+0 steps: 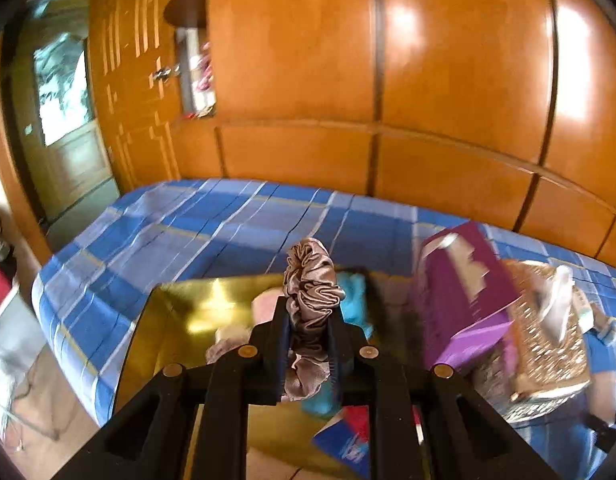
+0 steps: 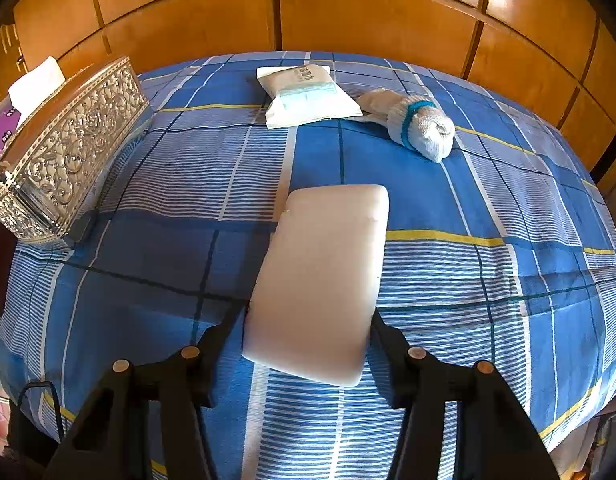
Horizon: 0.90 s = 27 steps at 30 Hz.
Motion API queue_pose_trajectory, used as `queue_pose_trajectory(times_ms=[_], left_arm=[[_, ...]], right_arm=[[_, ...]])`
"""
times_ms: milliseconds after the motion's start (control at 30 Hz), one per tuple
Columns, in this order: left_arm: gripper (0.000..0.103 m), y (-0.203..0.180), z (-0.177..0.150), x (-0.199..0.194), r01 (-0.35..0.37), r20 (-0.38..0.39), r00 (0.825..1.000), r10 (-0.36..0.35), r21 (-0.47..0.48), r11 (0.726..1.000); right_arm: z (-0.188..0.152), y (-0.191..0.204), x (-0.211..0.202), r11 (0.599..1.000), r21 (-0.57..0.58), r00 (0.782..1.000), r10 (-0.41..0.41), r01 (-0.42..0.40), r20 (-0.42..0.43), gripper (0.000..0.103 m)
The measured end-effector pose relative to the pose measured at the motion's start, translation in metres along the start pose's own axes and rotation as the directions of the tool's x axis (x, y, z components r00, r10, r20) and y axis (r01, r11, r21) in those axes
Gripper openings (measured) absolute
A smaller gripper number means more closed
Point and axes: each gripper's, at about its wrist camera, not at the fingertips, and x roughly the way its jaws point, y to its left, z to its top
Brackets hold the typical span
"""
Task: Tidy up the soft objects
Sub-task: 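Carry the scrunchie into the gold tray and open the left gripper while the right lowers onto the white pad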
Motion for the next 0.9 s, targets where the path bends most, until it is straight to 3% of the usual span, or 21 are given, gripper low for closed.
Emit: queue_pose_trajectory(times_ms=[567,733,900], left_arm=[[0.022,0.065,-0.056,0.037,-0.101,-0.163,0.983,0.084,-0.098,0.990],[0.051,0.080,-0.067,0.047,-0.109,-0.217,0.973,0.075,-0.152,0.982],[0.056,0.098,-0.075,0.042,-0.114,-0.229,0.971,0.065,-0.208,0.971]], right_arm=[[0.006,0.000,0.000,0.999,0.038,1.000,0.004,-0.003,-0.019,0.050],[0.012,-0.001,-0.002,0.998,0.058,1.000,0.012,-0.011,-0.011,0.049],[0.025,-0.003,-0.014,0.997,0.070,0.999,0.022,-0.024,0.040,0.049]])
